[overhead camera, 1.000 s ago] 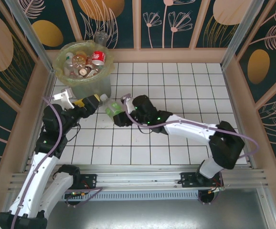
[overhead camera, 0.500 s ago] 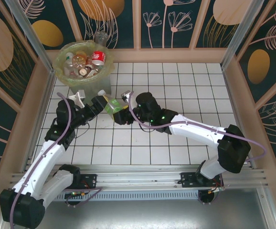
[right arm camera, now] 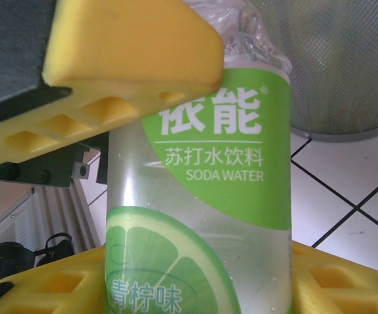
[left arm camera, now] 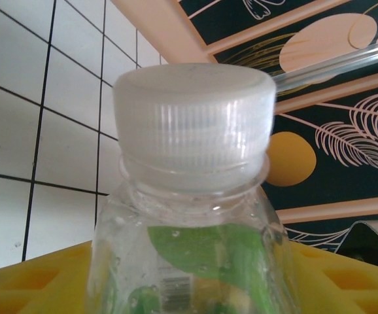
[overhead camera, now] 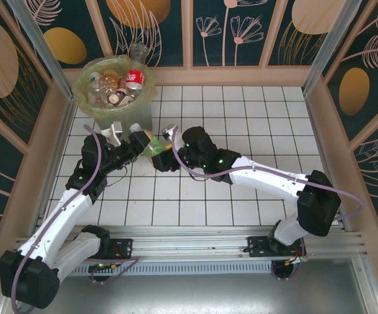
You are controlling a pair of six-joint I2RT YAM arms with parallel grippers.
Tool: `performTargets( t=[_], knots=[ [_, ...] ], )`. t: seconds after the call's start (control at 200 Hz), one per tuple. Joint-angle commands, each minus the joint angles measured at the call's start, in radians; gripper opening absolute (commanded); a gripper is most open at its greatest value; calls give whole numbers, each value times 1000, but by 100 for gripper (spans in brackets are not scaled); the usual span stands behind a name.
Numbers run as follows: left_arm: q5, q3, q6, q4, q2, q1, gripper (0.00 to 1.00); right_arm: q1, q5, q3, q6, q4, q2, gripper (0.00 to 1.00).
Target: Put the plastic bottles in the bin
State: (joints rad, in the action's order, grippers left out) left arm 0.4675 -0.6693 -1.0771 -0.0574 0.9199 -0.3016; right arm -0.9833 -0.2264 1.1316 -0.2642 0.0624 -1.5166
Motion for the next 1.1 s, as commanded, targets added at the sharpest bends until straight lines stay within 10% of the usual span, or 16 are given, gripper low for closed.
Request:
performTargets(
  t=[0.0,0.275,0.731,1.096],
  knots=[
    [2,-36,2,-14,-9,-6,58,-14,25,48,31,7,-14,58],
    [-109,-279,198,236,47,-3,51,-3,33,14,37,26,52,98],
    [-685,-1176,711,867,430,52,53,108,27,-164,33,4,291,99],
    [-960,-1433,829,968,651,164,55,147,69,-196,22,-16,326,99]
  ],
)
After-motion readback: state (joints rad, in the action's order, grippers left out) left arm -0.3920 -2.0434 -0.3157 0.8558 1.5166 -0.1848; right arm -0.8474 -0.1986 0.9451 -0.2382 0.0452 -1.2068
